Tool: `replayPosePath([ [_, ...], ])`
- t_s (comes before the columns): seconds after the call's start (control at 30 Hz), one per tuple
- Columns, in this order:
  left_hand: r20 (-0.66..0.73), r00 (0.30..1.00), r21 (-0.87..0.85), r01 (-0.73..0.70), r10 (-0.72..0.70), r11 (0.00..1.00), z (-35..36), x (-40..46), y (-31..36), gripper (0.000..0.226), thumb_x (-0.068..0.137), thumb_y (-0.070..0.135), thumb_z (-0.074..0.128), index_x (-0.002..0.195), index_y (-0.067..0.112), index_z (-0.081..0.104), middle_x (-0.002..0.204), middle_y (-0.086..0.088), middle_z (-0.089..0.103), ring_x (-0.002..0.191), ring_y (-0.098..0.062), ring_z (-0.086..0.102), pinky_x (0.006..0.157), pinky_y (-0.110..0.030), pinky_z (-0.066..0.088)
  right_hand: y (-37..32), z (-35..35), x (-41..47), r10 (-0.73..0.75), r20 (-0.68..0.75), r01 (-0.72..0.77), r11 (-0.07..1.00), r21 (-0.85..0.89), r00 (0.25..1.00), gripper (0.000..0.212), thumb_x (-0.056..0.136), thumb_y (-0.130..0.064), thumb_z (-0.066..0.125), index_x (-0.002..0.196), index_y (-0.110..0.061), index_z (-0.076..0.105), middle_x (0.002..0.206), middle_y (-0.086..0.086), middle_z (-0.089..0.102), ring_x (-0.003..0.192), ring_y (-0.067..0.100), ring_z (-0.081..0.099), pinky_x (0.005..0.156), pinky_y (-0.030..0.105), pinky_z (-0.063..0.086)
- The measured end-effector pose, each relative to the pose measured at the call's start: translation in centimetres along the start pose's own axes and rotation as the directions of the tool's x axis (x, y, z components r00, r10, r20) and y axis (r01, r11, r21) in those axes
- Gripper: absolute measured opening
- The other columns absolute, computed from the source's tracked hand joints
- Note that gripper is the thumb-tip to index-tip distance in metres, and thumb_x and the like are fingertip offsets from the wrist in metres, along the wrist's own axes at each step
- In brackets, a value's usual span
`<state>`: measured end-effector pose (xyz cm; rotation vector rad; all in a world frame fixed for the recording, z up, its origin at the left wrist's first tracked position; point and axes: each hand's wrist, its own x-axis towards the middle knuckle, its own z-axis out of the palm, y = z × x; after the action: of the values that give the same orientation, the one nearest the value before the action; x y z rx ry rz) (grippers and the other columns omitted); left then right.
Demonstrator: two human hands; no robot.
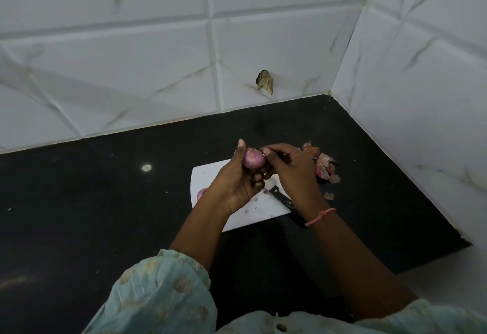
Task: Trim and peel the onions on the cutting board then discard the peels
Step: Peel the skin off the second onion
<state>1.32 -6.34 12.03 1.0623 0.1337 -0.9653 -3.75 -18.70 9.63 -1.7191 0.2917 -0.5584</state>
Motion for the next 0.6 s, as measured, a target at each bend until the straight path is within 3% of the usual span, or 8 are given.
replayPosePath([
  [0.1, 0.009, 1.000, -0.003, 0.017, -0.017, 1.000, 0.15, -0.25, 0.16, 0.071, 0.099, 0.068, 0.028, 0.096, 0.007, 0.065, 0.056, -0.002, 0.057, 0.049, -0.008, 0.039, 0.047, -0.018, 0.039, -0.44, -0.04, -0.23, 0.041, 0.038, -0.045, 0.994, 0.097, 0.998, 0.013, 0.089, -0.017, 0.069, 0.100, -0.010, 0.073, 0.092, 0.004, 0.073, 0.079, 0.021, 0.070, 0.066, 0.032, 0.057],
  [0.27, 0.028, 0.999, -0.055, 0.040, -0.039, 0.998, 0.12, -0.18, 0.12, 0.073, 0.099, 0.068, 0.024, 0.113, 0.009, 0.066, 0.076, -0.006, 0.071, 0.050, -0.008, 0.047, 0.048, -0.019, 0.041, -0.60, 0.00, -0.37, 0.032, 0.148, -0.017, 0.995, -0.096, 0.988, 0.039, 0.074, -0.028, 0.084, 0.109, -0.020, 0.068, 0.103, -0.005, 0.069, 0.091, 0.011, 0.068, 0.078, 0.025, 0.057],
  [0.37, 0.052, 0.997, -0.018, 0.065, -0.064, 0.998, 0.14, -0.43, 0.12, 0.076, 0.099, 0.069, 0.019, 0.110, 0.010, 0.067, 0.066, -0.003, 0.062, 0.054, -0.009, 0.042, 0.051, -0.020, 0.037, -0.90, -0.03, -0.35, 0.035, 0.132, -0.026, 0.998, -0.066, 0.991, 0.030, 0.076, -0.024, 0.083, 0.101, -0.017, 0.069, 0.093, -0.003, 0.071, 0.083, 0.010, 0.069, 0.072, 0.022, 0.057],
  [0.5, 0.090, 0.995, 0.023, 0.035, -0.037, 0.999, 0.03, -0.45, 0.36, 0.063, 0.104, 0.056, 0.024, 0.118, 0.011, 0.066, 0.081, -0.007, 0.057, 0.059, -0.012, 0.043, 0.056, -0.026, 0.035, -1.07, 0.11, -0.40, 0.079, 0.037, -0.078, 0.997, -0.021, 0.996, 0.025, 0.078, -0.027, 0.081, 0.096, -0.015, 0.067, 0.089, -0.002, 0.070, 0.081, 0.013, 0.069, 0.067, 0.019, 0.055],
  [0.6, 0.064, 0.998, 0.065, -0.029, 0.025, 0.997, 0.10, -0.49, 0.26, 0.047, 0.107, 0.041, 0.034, 0.131, 0.010, 0.060, 0.086, -0.007, 0.057, 0.061, -0.013, 0.046, 0.058, -0.027, 0.035, -1.14, 0.03, -0.40, 0.182, -0.008, -0.180, 0.978, 0.108, 0.983, 0.020, 0.085, -0.025, 0.074, 0.094, -0.011, 0.063, 0.093, 0.009, 0.069, 0.080, 0.022, 0.069, 0.065, 0.024, 0.057],
])
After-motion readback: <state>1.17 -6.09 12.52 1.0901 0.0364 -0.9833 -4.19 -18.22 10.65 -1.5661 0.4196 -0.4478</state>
